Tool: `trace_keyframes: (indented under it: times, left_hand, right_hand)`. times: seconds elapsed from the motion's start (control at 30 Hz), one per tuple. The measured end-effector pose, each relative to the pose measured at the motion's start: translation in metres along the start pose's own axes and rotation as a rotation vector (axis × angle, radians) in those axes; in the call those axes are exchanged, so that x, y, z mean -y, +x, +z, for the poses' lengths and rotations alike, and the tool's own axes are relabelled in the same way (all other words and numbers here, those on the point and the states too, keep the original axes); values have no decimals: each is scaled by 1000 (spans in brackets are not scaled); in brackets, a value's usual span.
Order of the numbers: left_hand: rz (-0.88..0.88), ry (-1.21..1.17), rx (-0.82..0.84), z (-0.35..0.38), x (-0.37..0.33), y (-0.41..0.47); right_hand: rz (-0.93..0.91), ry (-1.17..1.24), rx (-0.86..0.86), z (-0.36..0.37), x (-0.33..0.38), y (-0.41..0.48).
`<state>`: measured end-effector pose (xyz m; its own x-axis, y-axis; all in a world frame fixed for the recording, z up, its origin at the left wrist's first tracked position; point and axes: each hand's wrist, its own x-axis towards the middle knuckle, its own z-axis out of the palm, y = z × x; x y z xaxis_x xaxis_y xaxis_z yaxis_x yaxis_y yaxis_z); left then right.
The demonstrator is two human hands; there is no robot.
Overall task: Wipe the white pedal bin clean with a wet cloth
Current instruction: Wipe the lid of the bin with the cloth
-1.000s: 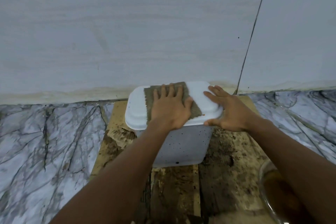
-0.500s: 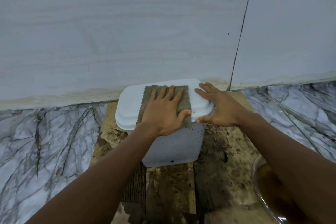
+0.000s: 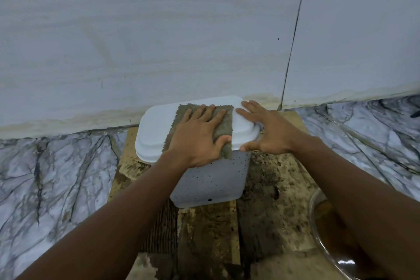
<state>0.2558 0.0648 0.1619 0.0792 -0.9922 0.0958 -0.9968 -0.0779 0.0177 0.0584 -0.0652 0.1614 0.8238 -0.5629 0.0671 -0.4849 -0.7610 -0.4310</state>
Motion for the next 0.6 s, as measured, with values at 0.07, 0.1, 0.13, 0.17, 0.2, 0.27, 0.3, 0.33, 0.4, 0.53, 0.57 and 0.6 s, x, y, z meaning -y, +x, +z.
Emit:
trace_keyframes:
  times: [0.07,0.1,0.13,0.17,0.2,0.27,0.3,0.33,0.4,0.53,0.57,0.6]
  left_hand:
    - [-17,1,-1,1,-14,10]
    - [-16,4,1,2,-21,14]
    - [-13,13,2,3,-26,17]
    - [-11,23,-5,5,-28,17]
    - [-11,32,-20,6,-27,15]
    - [-21,47,-53,9,-13,3]
    - [-28,56,-73,11,-1,-5]
    - [-38,62,-97,11,13,-15]
    - [-66,63,-158,13,47,-36]
    - [-140,-45,-285,21,95,-76]
    - [-169,-76,-307,23,95,-79]
    - [-197,-82,-326,24,90,-79]
  right_hand:
    - [-7,-2,0,1,-2,1]
    - [-12,4,2,1,-3,2]
    - [-17,10,4,2,-4,2]
    - [-18,18,0,3,-5,2]
    - [-17,27,-6,3,-5,2]
    - [-13,31,-10,5,-2,3]
    - [-6,28,-8,6,-1,3]
    - [1,28,-9,6,1,4]
    - [8,38,-11,5,2,5]
    - [8,25,-13,5,2,5]
    - [8,21,-15,5,2,5]
    - [9,19,-16,5,2,5]
